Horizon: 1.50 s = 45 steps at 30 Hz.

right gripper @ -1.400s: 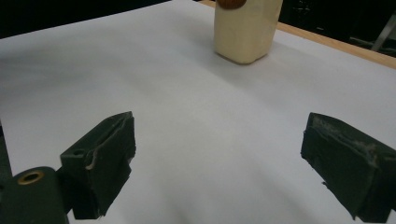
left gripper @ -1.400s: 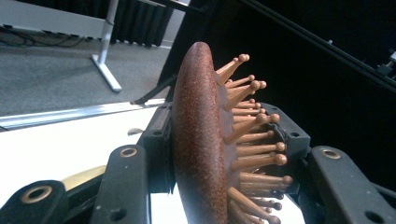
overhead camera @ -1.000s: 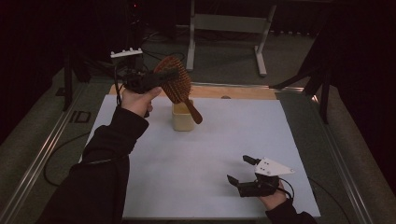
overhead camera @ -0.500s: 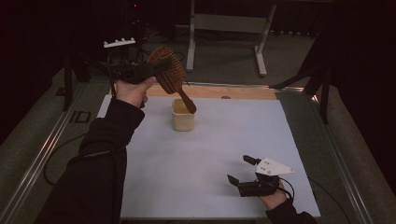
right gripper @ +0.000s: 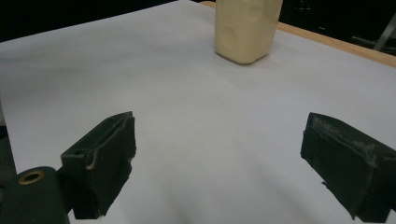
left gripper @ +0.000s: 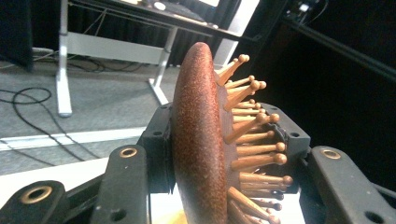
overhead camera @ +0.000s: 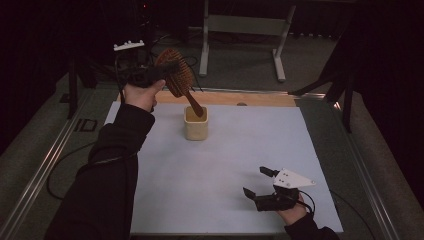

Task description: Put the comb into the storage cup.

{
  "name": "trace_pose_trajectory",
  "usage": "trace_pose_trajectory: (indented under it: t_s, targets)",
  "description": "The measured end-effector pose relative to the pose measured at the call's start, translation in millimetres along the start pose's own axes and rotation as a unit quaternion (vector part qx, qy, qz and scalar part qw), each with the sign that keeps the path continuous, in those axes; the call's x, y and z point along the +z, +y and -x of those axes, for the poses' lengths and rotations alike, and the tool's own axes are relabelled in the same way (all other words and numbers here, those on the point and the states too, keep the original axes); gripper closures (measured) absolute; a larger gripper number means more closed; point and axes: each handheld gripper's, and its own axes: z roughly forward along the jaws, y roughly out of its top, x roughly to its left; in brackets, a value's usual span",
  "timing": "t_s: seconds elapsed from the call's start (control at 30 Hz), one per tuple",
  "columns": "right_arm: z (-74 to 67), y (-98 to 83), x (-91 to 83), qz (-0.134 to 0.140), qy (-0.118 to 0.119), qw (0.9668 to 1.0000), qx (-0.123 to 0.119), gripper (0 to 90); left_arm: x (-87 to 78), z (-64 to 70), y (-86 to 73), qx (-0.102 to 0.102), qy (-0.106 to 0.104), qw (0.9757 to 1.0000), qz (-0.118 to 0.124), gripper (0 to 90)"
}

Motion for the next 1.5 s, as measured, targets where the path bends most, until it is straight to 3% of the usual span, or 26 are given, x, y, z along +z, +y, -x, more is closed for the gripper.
trace_pose_trajectory:
  t_s: [0.23,0.53,1.5]
  targets:
    - [0.0,0.6,-1.1,0.002,0.001,1.0000,0.000,10.0,10.9,-9.1,-8.9,-0.009,0.017,0.9998,0.002,53.1]
    - [0.3,0.1,-0.9,0.001,0.002,1.0000,0.000,10.0,25.0,-18.6,-21.0,-0.018,0.015,0.9997,-0.006,53.1]
    - [1.0,0.5,-1.9,0.005,0.003,1.0000,0.005,10.0,57.1,-29.8,-54.8,-0.026,0.014,0.9988,-0.040,53.0]
